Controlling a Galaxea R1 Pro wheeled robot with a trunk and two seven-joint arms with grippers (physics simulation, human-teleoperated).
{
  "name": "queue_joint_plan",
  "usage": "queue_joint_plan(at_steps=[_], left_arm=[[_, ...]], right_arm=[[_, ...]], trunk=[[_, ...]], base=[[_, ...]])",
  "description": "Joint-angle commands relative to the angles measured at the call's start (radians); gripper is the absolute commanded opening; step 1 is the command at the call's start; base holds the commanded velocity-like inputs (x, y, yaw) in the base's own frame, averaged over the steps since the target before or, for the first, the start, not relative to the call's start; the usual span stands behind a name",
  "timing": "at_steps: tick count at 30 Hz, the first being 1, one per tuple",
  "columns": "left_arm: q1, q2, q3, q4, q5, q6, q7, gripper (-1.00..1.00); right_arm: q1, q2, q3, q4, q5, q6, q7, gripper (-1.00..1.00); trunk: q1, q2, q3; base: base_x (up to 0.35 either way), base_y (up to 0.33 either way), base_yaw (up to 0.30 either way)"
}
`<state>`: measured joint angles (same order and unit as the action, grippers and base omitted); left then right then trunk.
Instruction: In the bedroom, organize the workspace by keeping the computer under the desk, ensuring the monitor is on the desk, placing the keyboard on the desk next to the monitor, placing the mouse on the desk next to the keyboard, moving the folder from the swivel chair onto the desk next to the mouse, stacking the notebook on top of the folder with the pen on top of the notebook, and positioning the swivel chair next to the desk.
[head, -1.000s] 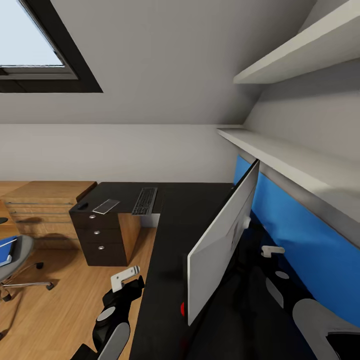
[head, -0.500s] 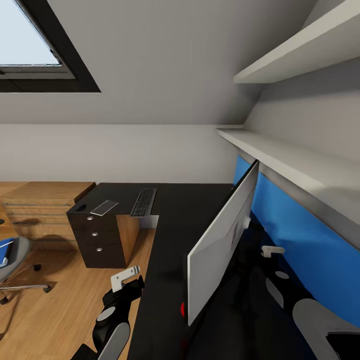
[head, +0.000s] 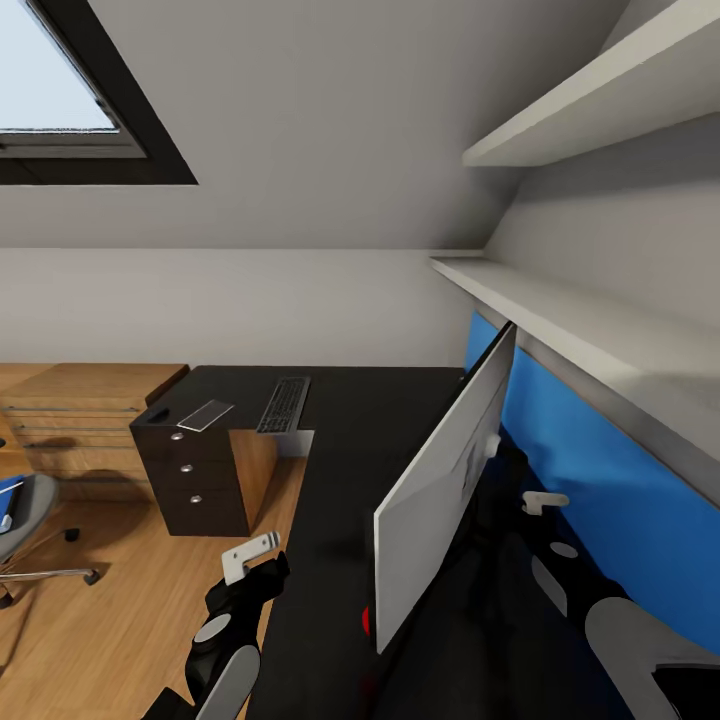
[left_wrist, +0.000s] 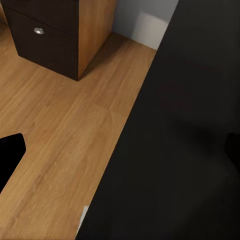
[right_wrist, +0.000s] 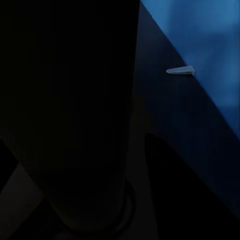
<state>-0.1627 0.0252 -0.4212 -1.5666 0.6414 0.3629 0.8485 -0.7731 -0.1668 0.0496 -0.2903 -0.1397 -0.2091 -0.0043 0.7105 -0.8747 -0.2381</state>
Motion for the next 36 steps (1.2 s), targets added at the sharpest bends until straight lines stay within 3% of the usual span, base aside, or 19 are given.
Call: queue_joint_plan(at_steps=[1,14,15,27,36], left_arm=[[-0.001,0.001,-0.002,-0.001,0.004,0.004,0.008,1.00],[-0.001,0.001,-0.002,-0.001,0.005,0.004,0.008,1.00],[-0.001,0.001,-0.002,-0.001,0.005,0.004,0.009,1.00],[-0.001,0.001,-0.002,-0.001,0.004,0.002,0.011,1.00],[-0.001,0.001,-0.002,-0.001,0.005,0.002,0.011,1.00]], right_arm=[[-0.002,0.000,0.003,-0.001,-0.011,-0.004,-0.003,-1.00],[-0.002,0.000,0.002,0.000,-0.009,-0.005,-0.003,-1.00],[-0.002,0.000,0.002,0.000,-0.009,-0.005,-0.004,1.00],[-0.002,-0.001,0.001,0.000,-0.008,-0.005,-0.005,1.00],[-0.002,-0.002,0.001,0.000,-0.008,-0.006,-0.005,1.00]], trunk=[[0.000,-0.001,-0.001],[0.000,-0.001,-0.001],[0.000,-0.001,-0.001],[0.000,-0.001,-0.001],[0.000,-0.001,-0.001]], base=[[0.000,0.000,0.000],[0.000,0.000,0.000],[0.000,0.000,0.000],[-0.002,0.000,0.000],[-0.257,0.000,0.000]])
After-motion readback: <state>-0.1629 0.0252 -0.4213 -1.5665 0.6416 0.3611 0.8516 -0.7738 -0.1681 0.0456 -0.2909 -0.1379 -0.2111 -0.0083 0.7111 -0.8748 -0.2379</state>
